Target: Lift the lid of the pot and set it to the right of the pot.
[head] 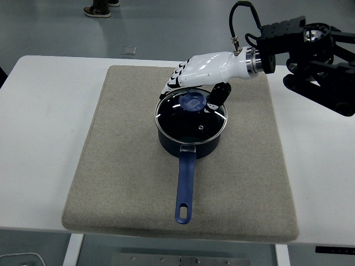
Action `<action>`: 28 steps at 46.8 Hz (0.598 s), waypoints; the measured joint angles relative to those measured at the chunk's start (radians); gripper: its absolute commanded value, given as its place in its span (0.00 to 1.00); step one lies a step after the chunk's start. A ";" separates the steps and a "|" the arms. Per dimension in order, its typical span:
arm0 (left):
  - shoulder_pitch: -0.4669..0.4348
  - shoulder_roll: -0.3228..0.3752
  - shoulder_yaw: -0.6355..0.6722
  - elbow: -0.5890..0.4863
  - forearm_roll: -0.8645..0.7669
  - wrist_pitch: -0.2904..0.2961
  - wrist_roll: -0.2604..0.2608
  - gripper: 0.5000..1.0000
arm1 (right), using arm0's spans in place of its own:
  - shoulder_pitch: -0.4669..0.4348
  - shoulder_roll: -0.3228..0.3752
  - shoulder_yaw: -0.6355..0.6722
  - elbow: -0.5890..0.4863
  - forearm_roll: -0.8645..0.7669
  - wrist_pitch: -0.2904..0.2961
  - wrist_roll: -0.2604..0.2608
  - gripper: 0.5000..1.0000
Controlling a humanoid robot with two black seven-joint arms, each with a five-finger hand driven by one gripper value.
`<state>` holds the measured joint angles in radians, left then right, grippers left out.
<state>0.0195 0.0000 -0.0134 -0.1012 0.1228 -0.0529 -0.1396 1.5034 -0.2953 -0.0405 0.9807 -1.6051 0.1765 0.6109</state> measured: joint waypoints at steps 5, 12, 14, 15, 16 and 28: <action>0.000 0.000 0.000 0.000 0.000 0.000 0.000 1.00 | 0.000 0.001 0.000 -0.001 -0.001 -0.002 0.000 0.81; 0.000 0.000 0.000 0.000 0.000 0.001 0.000 1.00 | -0.006 0.002 -0.002 -0.001 -0.009 -0.015 0.000 0.81; 0.000 0.000 0.000 0.000 0.000 0.001 0.000 1.00 | -0.008 0.002 -0.002 -0.004 -0.010 -0.019 0.000 0.81; 0.000 0.000 0.000 0.000 0.000 0.001 0.000 1.00 | -0.008 0.002 -0.004 -0.007 -0.010 -0.022 0.000 0.81; 0.000 0.000 0.000 0.000 0.000 0.001 0.000 1.00 | -0.009 0.002 -0.007 -0.010 -0.010 -0.026 0.000 0.81; 0.000 0.000 0.000 0.000 0.000 0.000 0.000 1.00 | -0.009 0.002 -0.035 -0.017 -0.010 -0.052 0.000 0.81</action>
<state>0.0194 0.0000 -0.0136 -0.1012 0.1229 -0.0524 -0.1396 1.4945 -0.2929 -0.0751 0.9633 -1.6153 0.1247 0.6109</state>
